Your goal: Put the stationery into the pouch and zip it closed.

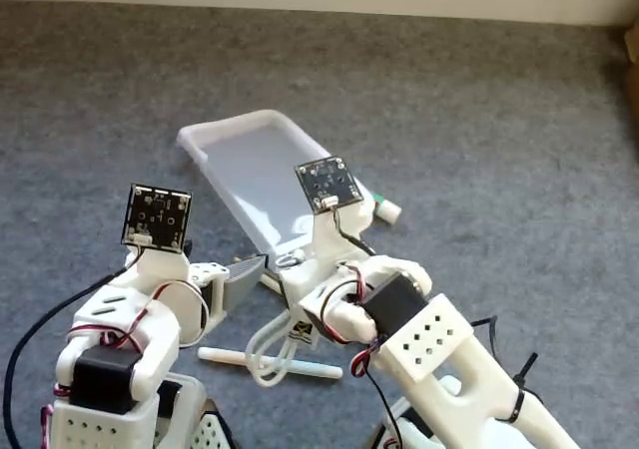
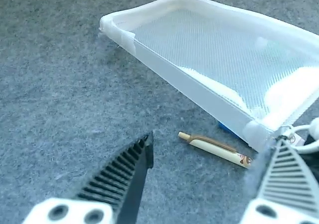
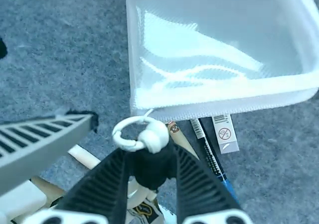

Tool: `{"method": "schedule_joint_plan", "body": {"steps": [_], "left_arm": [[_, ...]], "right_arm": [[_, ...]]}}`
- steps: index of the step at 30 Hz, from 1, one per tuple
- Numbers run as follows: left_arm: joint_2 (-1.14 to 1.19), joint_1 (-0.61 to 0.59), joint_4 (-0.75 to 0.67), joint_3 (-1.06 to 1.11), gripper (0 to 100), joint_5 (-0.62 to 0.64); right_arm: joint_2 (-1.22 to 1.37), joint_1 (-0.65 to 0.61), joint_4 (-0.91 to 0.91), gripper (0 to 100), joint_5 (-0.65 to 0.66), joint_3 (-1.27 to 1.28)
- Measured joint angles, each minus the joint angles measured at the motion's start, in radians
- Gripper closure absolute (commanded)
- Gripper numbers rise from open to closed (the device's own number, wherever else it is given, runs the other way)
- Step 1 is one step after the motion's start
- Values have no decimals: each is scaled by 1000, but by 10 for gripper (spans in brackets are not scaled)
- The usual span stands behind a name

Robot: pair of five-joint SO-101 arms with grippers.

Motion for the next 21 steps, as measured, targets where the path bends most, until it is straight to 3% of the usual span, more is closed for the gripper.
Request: {"method": "schedule_joint_plan", "body": {"steps": [10, 21], "left_arm": [[0, 81, -6, 0, 659, 3], [0, 89, -12, 3, 659, 2]], "right_arm": [[0, 2, 2, 995, 0, -95], [0, 0, 32, 995, 0, -98]]}}
